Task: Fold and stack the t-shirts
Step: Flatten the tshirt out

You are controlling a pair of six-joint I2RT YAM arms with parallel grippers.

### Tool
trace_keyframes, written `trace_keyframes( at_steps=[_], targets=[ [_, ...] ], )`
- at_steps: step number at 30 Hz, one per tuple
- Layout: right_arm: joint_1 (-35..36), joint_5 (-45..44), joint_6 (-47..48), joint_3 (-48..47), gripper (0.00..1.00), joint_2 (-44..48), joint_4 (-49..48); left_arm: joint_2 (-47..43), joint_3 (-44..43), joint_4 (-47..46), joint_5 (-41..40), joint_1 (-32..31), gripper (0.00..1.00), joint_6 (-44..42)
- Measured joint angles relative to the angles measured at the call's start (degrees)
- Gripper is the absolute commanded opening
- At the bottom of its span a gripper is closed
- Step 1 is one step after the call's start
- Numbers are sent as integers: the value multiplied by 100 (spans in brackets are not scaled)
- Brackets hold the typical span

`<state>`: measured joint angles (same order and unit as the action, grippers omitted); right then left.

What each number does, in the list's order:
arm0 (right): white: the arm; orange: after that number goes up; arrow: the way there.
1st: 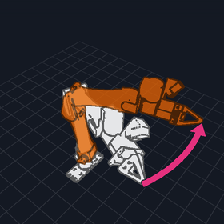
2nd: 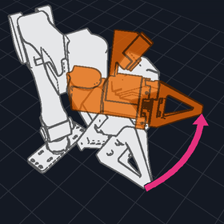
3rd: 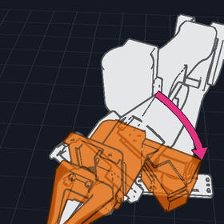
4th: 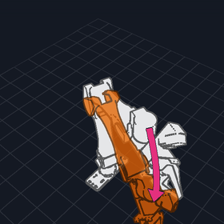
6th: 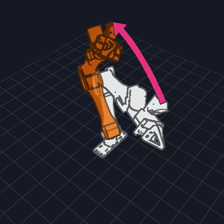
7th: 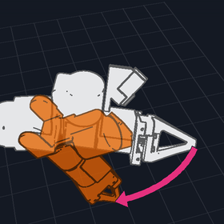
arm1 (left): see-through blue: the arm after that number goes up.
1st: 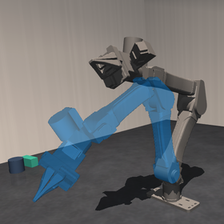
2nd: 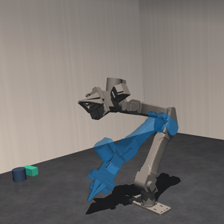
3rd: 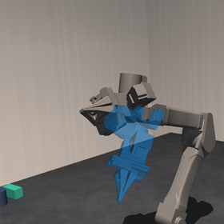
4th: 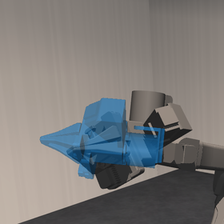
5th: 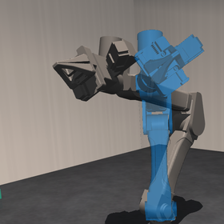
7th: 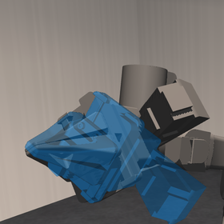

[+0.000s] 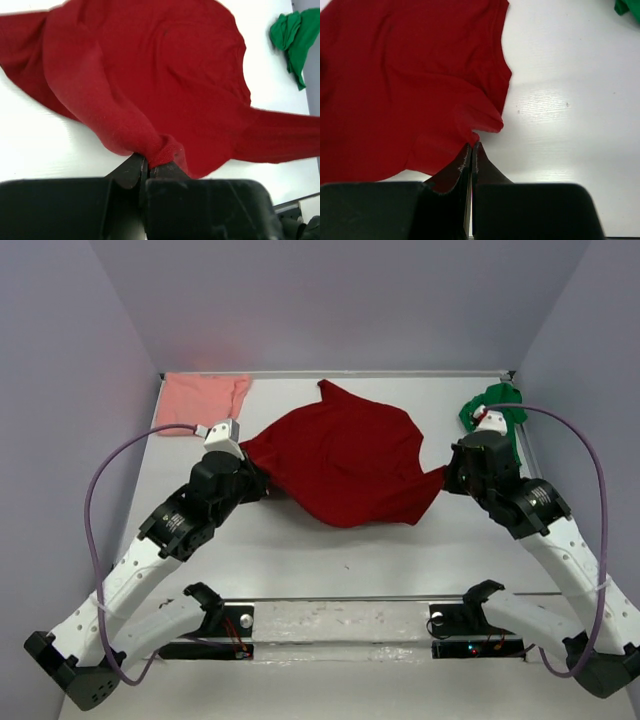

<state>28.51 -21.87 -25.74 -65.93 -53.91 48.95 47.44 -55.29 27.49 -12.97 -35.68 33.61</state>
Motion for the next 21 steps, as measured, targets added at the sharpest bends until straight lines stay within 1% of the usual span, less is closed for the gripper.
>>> trace_keyframes(
  at_steps=[2,4,6,7,10,13,16,18,21],
  targets=[
    [61,-122,-42,-28,0,179,140,-120,-15,109,-251,-212,0,94],
    [125,-352,-44,-275,0,317,334,-199,-151,212,-522,-297,0,83],
    [164,-603,52,-599,0,321,382,-94,-540,378,-813,-404,0,-4],
    [170,-717,138,-763,0,282,354,39,-863,435,-1082,-511,0,-127],
    [186,-1008,634,-1272,0,2,57,431,-1624,319,-1552,-901,0,-492],
    [195,-1185,1252,-1722,0,-358,-378,933,-2396,70,-2090,-1250,0,-1117],
    [195,-1222,2024,-2070,0,-866,-1130,1231,-2699,-315,-2527,-1576,0,-1742],
    [197,-1193,2411,-2306,0,-1169,-1357,1497,-2981,-581,-2802,-1847,0,-2253],
    [197,-1119,3016,-3077,0,-1805,-1679,1897,-3432,-1045,-3001,-2044,0,-3032]
  ],
)
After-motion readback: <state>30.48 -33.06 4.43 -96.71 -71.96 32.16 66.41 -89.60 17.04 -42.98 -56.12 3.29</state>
